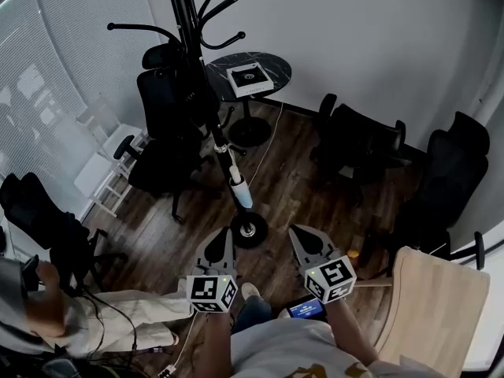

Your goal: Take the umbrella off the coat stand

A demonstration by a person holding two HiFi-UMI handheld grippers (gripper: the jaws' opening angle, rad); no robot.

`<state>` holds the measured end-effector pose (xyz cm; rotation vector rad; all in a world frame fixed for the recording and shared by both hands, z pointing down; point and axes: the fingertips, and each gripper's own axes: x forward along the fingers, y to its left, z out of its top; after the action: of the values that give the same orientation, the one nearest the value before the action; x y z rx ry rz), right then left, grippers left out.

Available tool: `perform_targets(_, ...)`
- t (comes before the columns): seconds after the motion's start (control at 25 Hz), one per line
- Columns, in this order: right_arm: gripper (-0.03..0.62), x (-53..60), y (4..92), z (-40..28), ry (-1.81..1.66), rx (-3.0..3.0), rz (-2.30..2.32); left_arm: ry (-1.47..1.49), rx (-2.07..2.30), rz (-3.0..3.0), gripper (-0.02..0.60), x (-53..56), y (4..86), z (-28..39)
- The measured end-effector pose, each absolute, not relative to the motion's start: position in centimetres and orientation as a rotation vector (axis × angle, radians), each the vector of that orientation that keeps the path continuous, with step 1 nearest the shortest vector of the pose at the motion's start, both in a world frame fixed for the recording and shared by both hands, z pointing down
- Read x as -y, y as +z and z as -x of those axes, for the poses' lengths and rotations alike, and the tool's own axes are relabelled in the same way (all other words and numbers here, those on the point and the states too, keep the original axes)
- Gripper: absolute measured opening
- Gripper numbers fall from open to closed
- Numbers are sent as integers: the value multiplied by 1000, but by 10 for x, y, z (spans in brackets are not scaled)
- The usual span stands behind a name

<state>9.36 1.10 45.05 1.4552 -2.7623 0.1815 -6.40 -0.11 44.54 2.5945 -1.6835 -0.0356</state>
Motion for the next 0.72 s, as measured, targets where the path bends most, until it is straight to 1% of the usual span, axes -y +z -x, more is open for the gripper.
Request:
perform_targets(0.36,12,2,447,-99,244,2818,-1440,-35,1679,-2605,21,16,445,58)
perform_targets(0.72,12,38,457,-81,289,2813,-1379,-41,1700,-2564,21,48,451,75)
